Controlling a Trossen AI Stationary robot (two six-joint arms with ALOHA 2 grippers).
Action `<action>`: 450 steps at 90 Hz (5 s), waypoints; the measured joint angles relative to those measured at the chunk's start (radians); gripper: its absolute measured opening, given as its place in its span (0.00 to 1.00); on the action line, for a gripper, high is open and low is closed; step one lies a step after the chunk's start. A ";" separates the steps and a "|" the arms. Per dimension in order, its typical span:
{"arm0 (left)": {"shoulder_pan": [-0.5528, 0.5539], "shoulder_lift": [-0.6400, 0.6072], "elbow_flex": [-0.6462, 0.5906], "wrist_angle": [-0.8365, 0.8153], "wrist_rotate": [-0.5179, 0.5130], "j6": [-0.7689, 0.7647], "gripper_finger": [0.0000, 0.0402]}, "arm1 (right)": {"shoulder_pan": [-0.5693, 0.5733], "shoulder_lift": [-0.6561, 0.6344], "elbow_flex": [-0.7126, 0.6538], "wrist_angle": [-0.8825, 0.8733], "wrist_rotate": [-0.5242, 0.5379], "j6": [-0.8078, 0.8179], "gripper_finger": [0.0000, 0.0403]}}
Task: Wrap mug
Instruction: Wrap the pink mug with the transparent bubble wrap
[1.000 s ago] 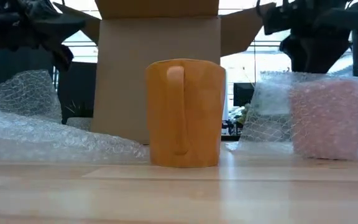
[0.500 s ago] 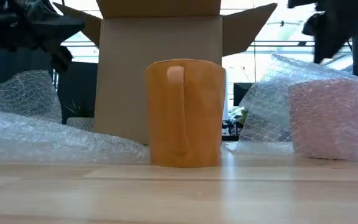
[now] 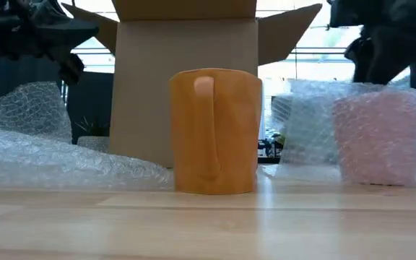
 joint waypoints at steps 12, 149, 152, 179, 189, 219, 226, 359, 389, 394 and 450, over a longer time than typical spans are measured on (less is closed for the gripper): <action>0.000 0.000 0.000 0.000 -0.003 0.000 0.00 | -0.029 0.024 0.000 0.018 -0.013 -0.054 0.55; -0.011 0.001 0.000 -0.098 -0.006 0.000 0.00 | -0.098 0.026 -0.071 -0.017 -0.113 0.008 0.55; -0.010 0.001 0.000 -0.098 -0.006 0.000 0.00 | -0.101 0.027 -0.084 0.000 -0.113 0.009 0.55; -0.011 0.001 0.000 -0.099 -0.006 0.001 0.00 | -0.127 0.097 -0.150 0.144 -0.123 0.008 0.55; -0.010 0.001 0.000 -0.098 -0.006 0.001 0.00 | -0.136 0.134 -0.151 0.173 -0.159 0.004 0.55; -0.011 0.003 0.011 -0.045 -0.010 -0.002 0.00 | -0.137 0.151 -0.156 0.214 -0.168 -0.042 0.43; -0.011 0.007 0.017 -0.042 -0.013 -0.002 0.00 | -0.137 0.151 -0.157 0.207 -0.166 -0.070 0.34; -0.597 0.609 0.605 -0.446 -0.179 -0.174 0.00 | -0.126 0.151 -0.156 0.221 -0.205 -0.110 0.05; -0.571 0.935 0.604 0.036 -0.185 -0.062 0.00 | -0.127 0.150 -0.156 0.227 -0.196 -0.124 0.05; -0.549 0.960 0.604 0.072 -0.226 -0.036 0.00 | -0.128 0.150 -0.156 0.229 -0.193 -0.125 0.05; -0.219 1.089 0.603 0.241 -0.512 0.029 0.00 | -0.179 0.154 -0.158 0.422 -0.147 -0.190 0.05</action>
